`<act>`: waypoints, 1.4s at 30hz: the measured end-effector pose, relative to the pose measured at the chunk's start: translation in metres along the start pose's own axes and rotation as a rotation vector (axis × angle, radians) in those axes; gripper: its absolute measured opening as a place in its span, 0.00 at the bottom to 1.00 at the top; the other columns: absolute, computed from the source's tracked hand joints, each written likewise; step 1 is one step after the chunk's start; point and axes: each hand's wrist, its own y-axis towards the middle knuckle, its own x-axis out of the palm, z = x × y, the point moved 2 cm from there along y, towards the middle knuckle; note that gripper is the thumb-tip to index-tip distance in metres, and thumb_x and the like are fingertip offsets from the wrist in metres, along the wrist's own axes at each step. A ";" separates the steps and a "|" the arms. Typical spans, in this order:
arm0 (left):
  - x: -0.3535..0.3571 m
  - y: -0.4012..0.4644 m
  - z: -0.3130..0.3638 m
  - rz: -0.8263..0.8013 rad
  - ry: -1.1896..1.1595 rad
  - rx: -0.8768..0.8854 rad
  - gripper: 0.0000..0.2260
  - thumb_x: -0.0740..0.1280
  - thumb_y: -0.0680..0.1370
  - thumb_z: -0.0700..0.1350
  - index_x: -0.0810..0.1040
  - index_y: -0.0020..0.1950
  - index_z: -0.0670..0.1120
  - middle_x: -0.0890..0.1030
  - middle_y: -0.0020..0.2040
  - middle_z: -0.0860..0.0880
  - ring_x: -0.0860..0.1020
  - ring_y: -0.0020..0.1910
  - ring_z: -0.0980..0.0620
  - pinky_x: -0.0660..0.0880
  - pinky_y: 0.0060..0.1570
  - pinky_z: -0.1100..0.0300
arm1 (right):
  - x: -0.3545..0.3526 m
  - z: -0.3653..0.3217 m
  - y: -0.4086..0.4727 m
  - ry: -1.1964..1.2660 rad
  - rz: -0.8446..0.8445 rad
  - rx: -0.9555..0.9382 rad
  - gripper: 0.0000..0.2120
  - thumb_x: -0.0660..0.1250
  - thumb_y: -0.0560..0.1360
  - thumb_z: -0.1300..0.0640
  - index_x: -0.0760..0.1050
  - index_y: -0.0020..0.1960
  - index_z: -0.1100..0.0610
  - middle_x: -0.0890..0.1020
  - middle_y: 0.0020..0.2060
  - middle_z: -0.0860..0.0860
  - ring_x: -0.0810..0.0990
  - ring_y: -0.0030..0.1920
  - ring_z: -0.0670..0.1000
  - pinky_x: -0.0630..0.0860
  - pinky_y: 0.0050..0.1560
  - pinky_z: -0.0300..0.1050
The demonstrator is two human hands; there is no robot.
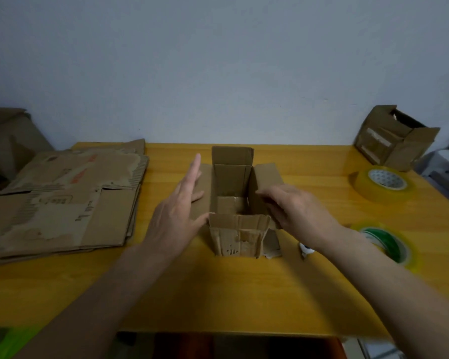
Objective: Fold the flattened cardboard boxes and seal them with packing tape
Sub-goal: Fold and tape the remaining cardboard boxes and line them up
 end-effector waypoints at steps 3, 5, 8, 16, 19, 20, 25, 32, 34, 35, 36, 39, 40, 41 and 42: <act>-0.004 -0.002 0.000 -0.048 -0.114 -0.057 0.48 0.72 0.74 0.36 0.40 0.77 0.59 0.66 0.74 0.54 0.74 0.65 0.60 0.74 0.56 0.66 | 0.001 0.003 -0.006 0.155 -0.033 0.132 0.19 0.62 0.76 0.69 0.75 0.64 0.55 0.80 0.57 0.52 0.78 0.57 0.49 0.72 0.55 0.36; -0.005 -0.006 -0.001 -0.145 -0.160 -0.077 0.42 0.67 0.76 0.33 0.46 0.79 0.58 0.69 0.71 0.58 0.78 0.51 0.68 0.74 0.37 0.71 | -0.004 0.006 -0.008 0.431 -0.147 0.309 0.26 0.59 0.74 0.74 0.72 0.67 0.53 0.77 0.61 0.50 0.76 0.58 0.42 0.73 0.56 0.35; -0.009 -0.013 0.001 -0.287 -0.208 -0.083 0.34 0.64 0.75 0.31 0.58 0.75 0.55 0.70 0.70 0.60 0.73 0.29 0.64 0.68 0.27 0.69 | -0.018 0.006 -0.010 0.801 -0.411 0.388 0.28 0.62 0.74 0.74 0.69 0.69 0.51 0.72 0.65 0.43 0.73 0.57 0.32 0.73 0.54 0.31; 0.006 -0.016 -0.003 -0.247 -0.142 -0.083 0.20 0.60 0.68 0.69 0.74 0.42 0.52 0.64 0.75 0.57 0.66 0.71 0.56 0.69 0.65 0.47 | 0.004 -0.008 -0.004 0.690 -0.213 0.435 0.08 0.68 0.75 0.54 0.76 0.41 0.58 0.75 0.65 0.49 0.66 0.69 0.42 0.67 0.68 0.54; 0.015 -0.015 -0.003 -0.105 -0.147 -0.100 0.18 0.59 0.75 0.64 0.74 0.43 0.51 0.68 0.74 0.53 0.66 0.70 0.54 0.69 0.65 0.47 | 0.009 -0.011 -0.003 0.689 -0.091 0.498 0.08 0.68 0.75 0.57 0.75 0.39 0.59 0.78 0.59 0.51 0.70 0.66 0.44 0.71 0.64 0.57; 0.017 -0.014 -0.003 -0.049 -0.136 -0.111 0.14 0.60 0.77 0.60 0.75 0.49 0.50 0.69 0.72 0.51 0.67 0.70 0.54 0.70 0.65 0.47 | 0.011 -0.012 -0.003 0.658 -0.064 0.521 0.06 0.68 0.75 0.57 0.74 0.41 0.58 0.78 0.59 0.51 0.71 0.64 0.45 0.72 0.62 0.57; 0.024 -0.014 0.001 0.033 -0.124 -0.073 0.27 0.65 0.79 0.48 0.60 0.77 0.51 0.70 0.71 0.50 0.68 0.68 0.53 0.69 0.67 0.50 | 0.016 -0.018 -0.005 0.522 -0.027 0.563 0.22 0.69 0.75 0.55 0.67 0.67 0.50 0.71 0.64 0.47 0.69 0.63 0.47 0.72 0.64 0.49; 0.028 -0.019 -0.007 -0.083 0.028 0.002 0.25 0.54 0.78 0.60 0.73 0.70 0.52 0.66 0.74 0.50 0.61 0.71 0.52 0.64 0.68 0.50 | 0.006 -0.024 0.003 0.375 -0.098 0.445 0.39 0.73 0.71 0.57 0.55 0.76 0.49 0.65 0.70 0.47 0.64 0.70 0.48 0.69 0.69 0.51; 0.029 -0.019 -0.008 -0.089 0.031 -0.008 0.24 0.54 0.78 0.59 0.72 0.71 0.52 0.65 0.75 0.51 0.59 0.72 0.53 0.62 0.68 0.50 | 0.003 -0.024 0.010 0.317 -0.139 0.407 0.40 0.74 0.71 0.57 0.55 0.76 0.49 0.63 0.71 0.47 0.63 0.71 0.48 0.67 0.70 0.51; 0.029 -0.019 -0.008 -0.088 0.033 -0.012 0.24 0.53 0.78 0.59 0.72 0.71 0.52 0.65 0.75 0.51 0.59 0.72 0.53 0.62 0.68 0.50 | 0.002 -0.024 0.016 0.305 -0.148 0.398 0.41 0.74 0.71 0.56 0.54 0.76 0.50 0.62 0.71 0.47 0.62 0.71 0.49 0.66 0.70 0.50; 0.028 -0.019 -0.008 -0.087 0.032 -0.018 0.24 0.53 0.78 0.59 0.72 0.71 0.53 0.65 0.75 0.51 0.59 0.72 0.53 0.62 0.68 0.50 | 0.000 -0.023 0.022 0.303 -0.149 0.400 0.41 0.73 0.71 0.55 0.54 0.76 0.51 0.62 0.72 0.48 0.62 0.71 0.49 0.65 0.71 0.50; 0.028 -0.018 -0.007 -0.093 0.018 -0.025 0.24 0.54 0.78 0.59 0.72 0.71 0.54 0.65 0.75 0.52 0.59 0.72 0.53 0.62 0.69 0.49 | -0.002 -0.017 0.048 0.287 -0.109 0.437 0.39 0.71 0.74 0.54 0.53 0.77 0.53 0.59 0.74 0.51 0.60 0.73 0.52 0.61 0.72 0.49; 0.028 -0.017 -0.005 -0.097 0.022 -0.022 0.23 0.54 0.78 0.59 0.72 0.71 0.54 0.65 0.75 0.53 0.59 0.72 0.54 0.63 0.69 0.49 | -0.001 -0.014 0.057 0.276 -0.090 0.446 0.38 0.70 0.74 0.54 0.52 0.77 0.54 0.58 0.74 0.52 0.59 0.74 0.53 0.60 0.72 0.48; 0.028 -0.017 -0.004 -0.100 0.028 -0.016 0.23 0.55 0.78 0.59 0.72 0.71 0.54 0.65 0.75 0.53 0.59 0.72 0.54 0.63 0.70 0.48 | 0.000 -0.011 0.066 0.262 -0.079 0.449 0.38 0.69 0.75 0.55 0.51 0.77 0.54 0.57 0.75 0.52 0.58 0.74 0.53 0.59 0.72 0.48; 0.028 -0.016 -0.003 -0.105 0.032 -0.013 0.21 0.56 0.80 0.58 0.72 0.71 0.54 0.64 0.75 0.53 0.59 0.72 0.54 0.62 0.70 0.47 | 0.002 -0.008 0.074 0.244 -0.079 0.448 0.38 0.69 0.76 0.55 0.50 0.77 0.55 0.55 0.75 0.53 0.57 0.75 0.54 0.58 0.73 0.49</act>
